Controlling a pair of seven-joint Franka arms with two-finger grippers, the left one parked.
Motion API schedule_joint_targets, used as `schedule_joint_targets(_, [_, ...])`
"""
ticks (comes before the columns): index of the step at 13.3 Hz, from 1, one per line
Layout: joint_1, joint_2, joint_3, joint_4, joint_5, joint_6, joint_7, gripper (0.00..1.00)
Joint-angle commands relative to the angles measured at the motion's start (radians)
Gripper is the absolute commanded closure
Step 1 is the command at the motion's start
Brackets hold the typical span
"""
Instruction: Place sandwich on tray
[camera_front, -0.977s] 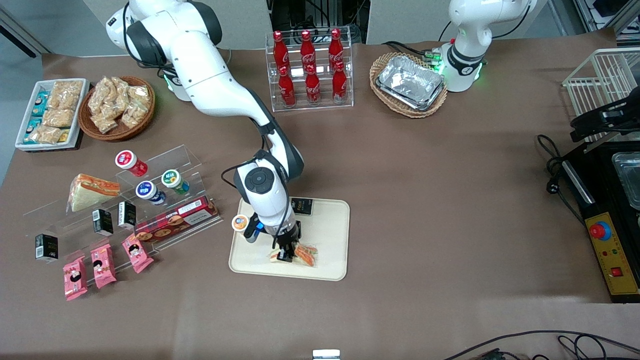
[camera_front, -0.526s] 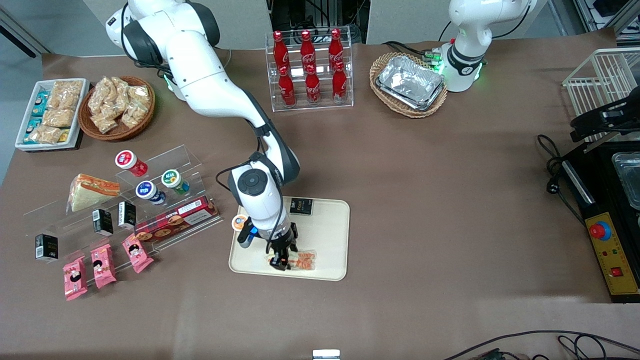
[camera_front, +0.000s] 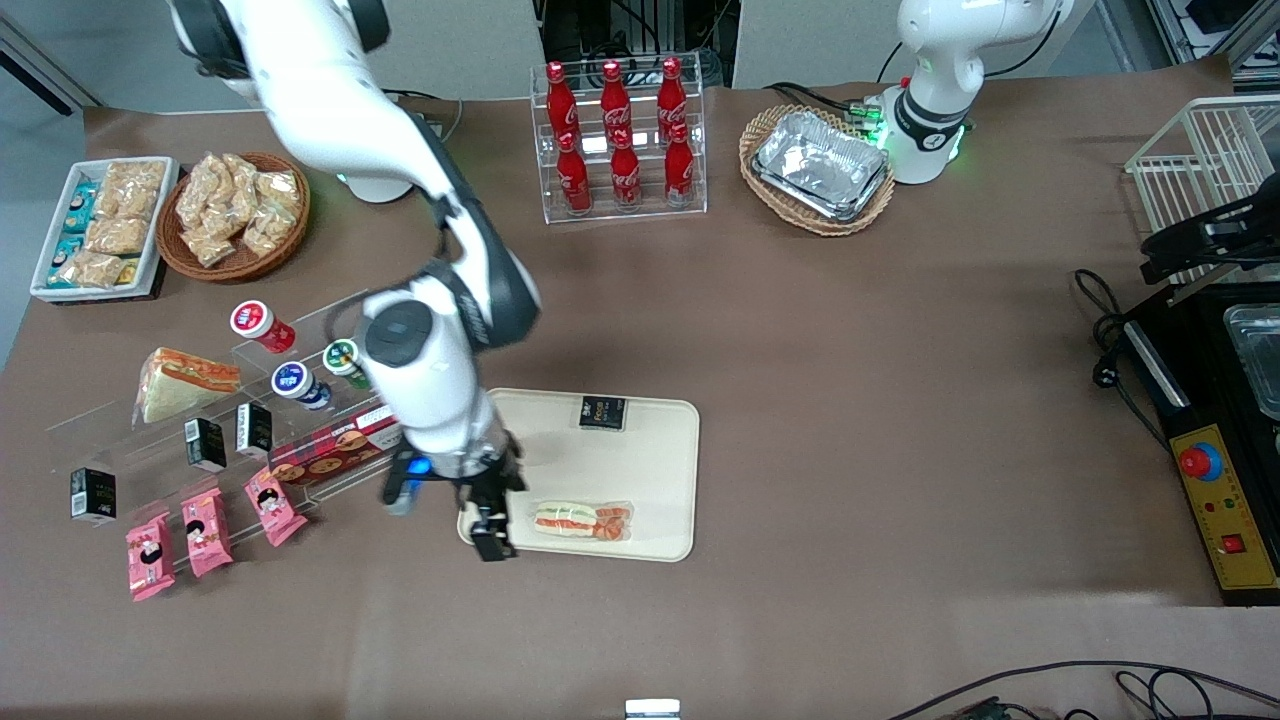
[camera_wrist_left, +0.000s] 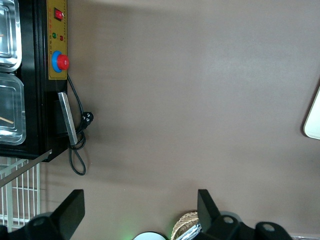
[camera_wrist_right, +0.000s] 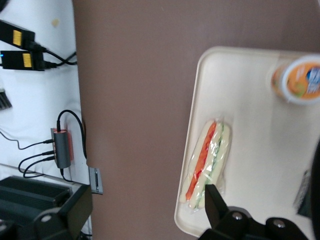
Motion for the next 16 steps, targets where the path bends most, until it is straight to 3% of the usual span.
schedule_joint_targets(1, [-0.065, -0.144, 0.012, -0.058, -0.011, -0.163, -0.380, 0.00])
schedule_joint_targets(5, [-0.190, -0.248, 0.016, -0.061, 0.000, -0.358, -0.737, 0.00])
schedule_joint_targets(12, [-0.421, -0.377, 0.014, -0.059, 0.000, -0.604, -1.601, 0.00])
schedule_joint_targets(16, [-0.526, -0.461, 0.012, -0.061, -0.021, -0.727, -1.818, 0.00])
